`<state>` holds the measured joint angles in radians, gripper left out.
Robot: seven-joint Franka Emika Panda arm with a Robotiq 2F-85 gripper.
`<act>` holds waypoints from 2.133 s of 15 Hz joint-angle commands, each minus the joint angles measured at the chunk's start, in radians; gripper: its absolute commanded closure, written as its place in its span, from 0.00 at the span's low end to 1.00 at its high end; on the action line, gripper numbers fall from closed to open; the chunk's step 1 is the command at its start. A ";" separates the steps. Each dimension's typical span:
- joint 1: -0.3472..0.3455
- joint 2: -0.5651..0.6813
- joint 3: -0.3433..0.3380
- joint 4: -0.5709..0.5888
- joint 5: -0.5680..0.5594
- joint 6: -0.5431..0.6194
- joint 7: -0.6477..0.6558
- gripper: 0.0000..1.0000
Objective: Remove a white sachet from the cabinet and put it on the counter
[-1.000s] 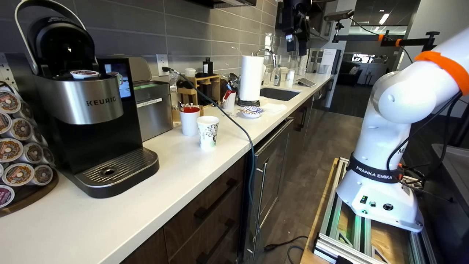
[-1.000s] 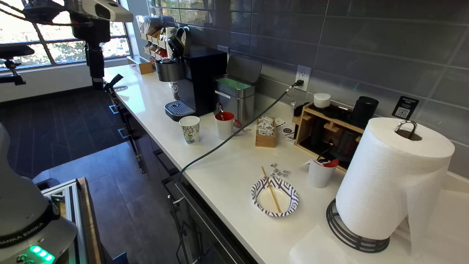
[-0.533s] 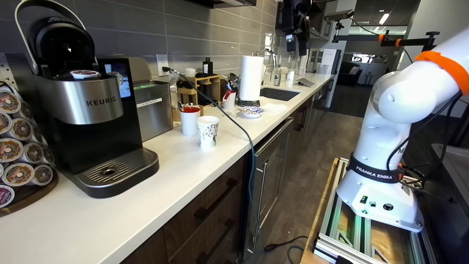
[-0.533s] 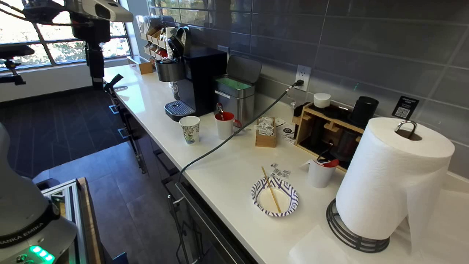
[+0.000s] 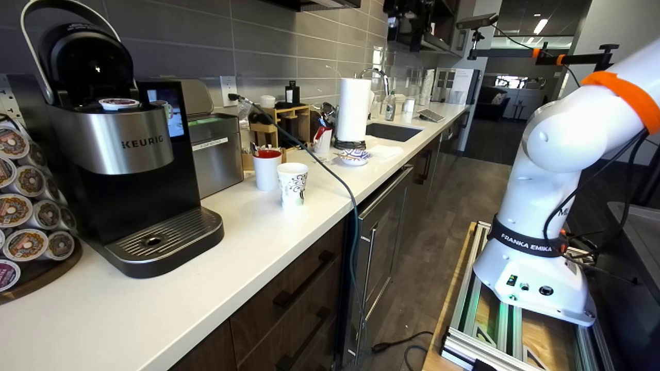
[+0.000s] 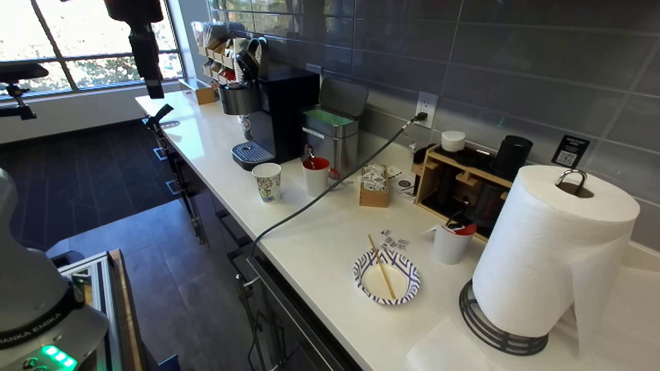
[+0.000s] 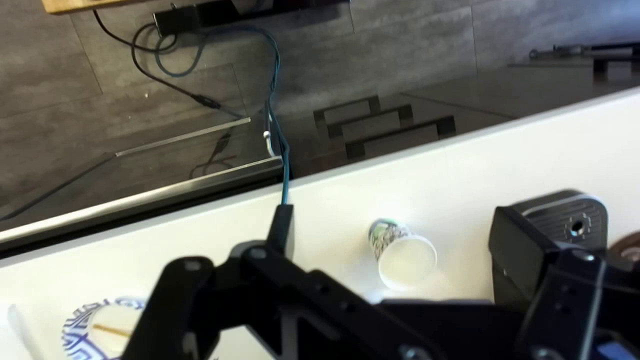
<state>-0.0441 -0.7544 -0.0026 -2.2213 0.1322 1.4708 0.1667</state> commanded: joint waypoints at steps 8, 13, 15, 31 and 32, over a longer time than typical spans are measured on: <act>-0.060 0.086 0.013 0.146 0.056 0.069 0.129 0.00; -0.081 0.073 0.096 -0.029 0.178 0.235 0.370 0.00; -0.091 0.066 0.114 -0.097 0.195 0.302 0.454 0.00; -0.123 0.086 -0.050 0.355 -0.033 0.246 0.126 0.00; -0.120 0.115 -0.062 0.405 -0.045 0.227 0.093 0.00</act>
<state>-0.1694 -0.6407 -0.0616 -1.8194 0.0899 1.6999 0.2565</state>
